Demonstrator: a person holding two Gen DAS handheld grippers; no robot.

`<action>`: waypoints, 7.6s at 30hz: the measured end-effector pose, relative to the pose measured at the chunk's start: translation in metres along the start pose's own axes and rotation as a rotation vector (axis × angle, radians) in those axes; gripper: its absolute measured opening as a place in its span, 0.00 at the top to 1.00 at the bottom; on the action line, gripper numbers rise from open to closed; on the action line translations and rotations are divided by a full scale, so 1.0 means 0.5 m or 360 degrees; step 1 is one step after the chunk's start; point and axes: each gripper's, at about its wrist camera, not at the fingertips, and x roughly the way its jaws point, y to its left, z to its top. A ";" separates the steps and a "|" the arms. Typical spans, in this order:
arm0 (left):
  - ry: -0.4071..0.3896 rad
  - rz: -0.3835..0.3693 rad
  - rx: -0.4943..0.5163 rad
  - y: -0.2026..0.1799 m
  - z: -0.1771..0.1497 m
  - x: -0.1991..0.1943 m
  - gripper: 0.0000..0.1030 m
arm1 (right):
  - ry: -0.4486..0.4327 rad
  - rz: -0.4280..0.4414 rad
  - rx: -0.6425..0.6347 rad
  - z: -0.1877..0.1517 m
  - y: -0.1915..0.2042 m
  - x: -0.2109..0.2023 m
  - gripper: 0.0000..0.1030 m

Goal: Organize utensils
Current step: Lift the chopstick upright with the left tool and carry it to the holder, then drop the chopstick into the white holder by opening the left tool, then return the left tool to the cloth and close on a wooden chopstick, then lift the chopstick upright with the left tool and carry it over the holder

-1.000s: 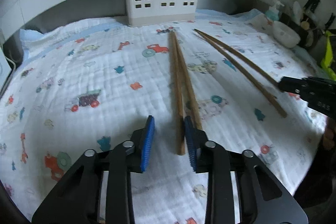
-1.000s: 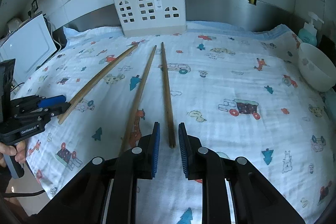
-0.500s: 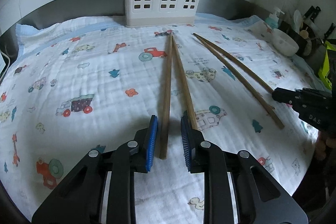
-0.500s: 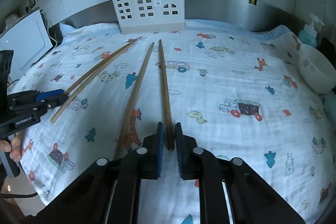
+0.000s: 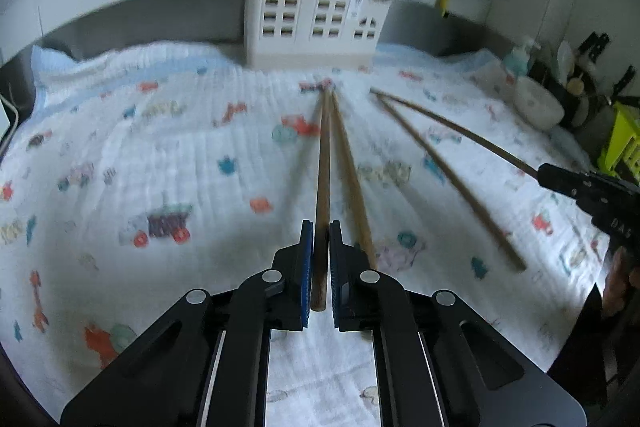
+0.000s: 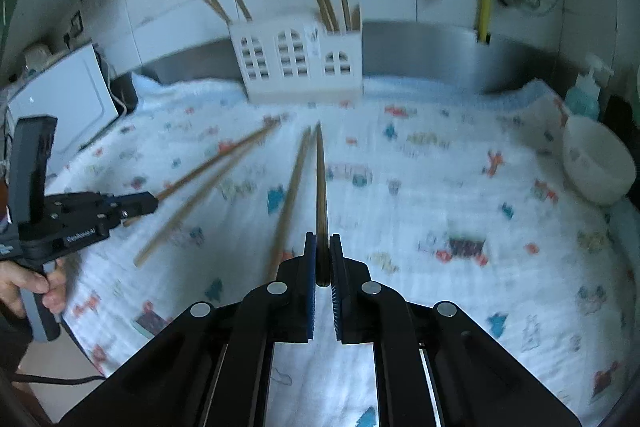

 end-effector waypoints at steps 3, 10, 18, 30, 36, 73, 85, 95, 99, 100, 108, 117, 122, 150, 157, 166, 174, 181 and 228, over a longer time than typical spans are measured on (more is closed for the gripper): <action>-0.0094 -0.0021 -0.0002 -0.002 0.023 -0.027 0.94 | -0.0094 0.0011 -0.0007 0.039 0.000 -0.035 0.94; -0.0236 -0.0052 0.0058 -0.009 0.073 -0.065 0.94 | -0.0289 0.0038 -0.0061 0.138 0.006 -0.103 0.94; 0.0002 -0.0112 0.0064 -0.001 0.030 -0.020 0.94 | -0.0318 0.0037 -0.0125 0.165 0.022 -0.107 0.94; 0.0143 -0.0064 0.0044 -0.002 -0.019 0.044 0.84 | -0.0315 0.0027 -0.0155 0.167 0.031 -0.106 0.94; 0.0141 0.0029 0.0141 -0.021 -0.014 0.047 0.95 | -0.0320 0.0033 -0.0146 0.169 0.028 -0.107 0.94; -0.0493 -0.0151 0.0184 -0.036 0.291 -0.060 0.95 | -0.0521 -0.0073 -0.0255 0.430 0.001 -0.101 0.94; -0.0605 -0.0193 0.0261 -0.058 0.400 -0.079 0.95 | -0.0780 -0.0052 -0.0160 0.567 -0.028 -0.072 0.94; -0.0872 -0.0144 0.0296 -0.070 0.517 -0.153 0.95 | -0.0792 -0.0020 -0.0132 0.593 -0.046 0.018 0.94; -0.0941 -0.0108 0.0311 -0.070 0.552 -0.165 0.95 | -0.0815 -0.0011 -0.0135 0.613 -0.047 0.023 0.94; -0.0953 -0.0097 0.0315 -0.070 0.559 -0.164 0.95 | -0.0827 -0.0008 -0.0145 0.620 -0.045 0.022 0.94; -0.0957 0.0045 0.0300 -0.042 0.587 -0.125 0.95 | -0.0885 0.0002 -0.0192 0.648 -0.029 0.037 0.94; -0.0826 0.0048 0.0230 0.005 0.572 -0.064 0.95 | -0.0752 0.0022 -0.0161 0.621 -0.040 0.111 0.94; -0.0769 0.0022 0.0194 0.018 0.565 -0.051 0.92 | -0.0670 0.0026 -0.0139 0.602 -0.051 0.130 0.93; -0.0662 -0.0023 0.0212 -0.044 0.313 -0.274 0.57 | -0.0560 0.0319 -0.0168 0.343 0.005 -0.259 0.65; -0.0484 -0.0054 0.0142 -0.032 0.188 -0.239 0.55 | -0.0413 0.0226 -0.0193 0.206 0.039 -0.237 0.65; -0.0255 -0.0096 0.0053 -0.004 0.068 -0.155 0.55 | -0.0212 0.0163 -0.0206 0.067 0.077 -0.150 0.67; -0.0083 -0.0150 0.0031 -0.016 -0.004 -0.085 0.58 | -0.0035 0.0137 -0.0140 -0.013 0.081 -0.071 0.74; 0.0022 -0.0162 0.0039 -0.030 -0.047 -0.035 0.63 | 0.0096 0.0097 -0.0103 -0.061 0.080 -0.008 0.80; 0.0197 -0.0164 -0.0030 -0.024 -0.029 0.041 0.94 | 0.0204 0.0032 0.0018 -0.094 0.066 0.061 0.93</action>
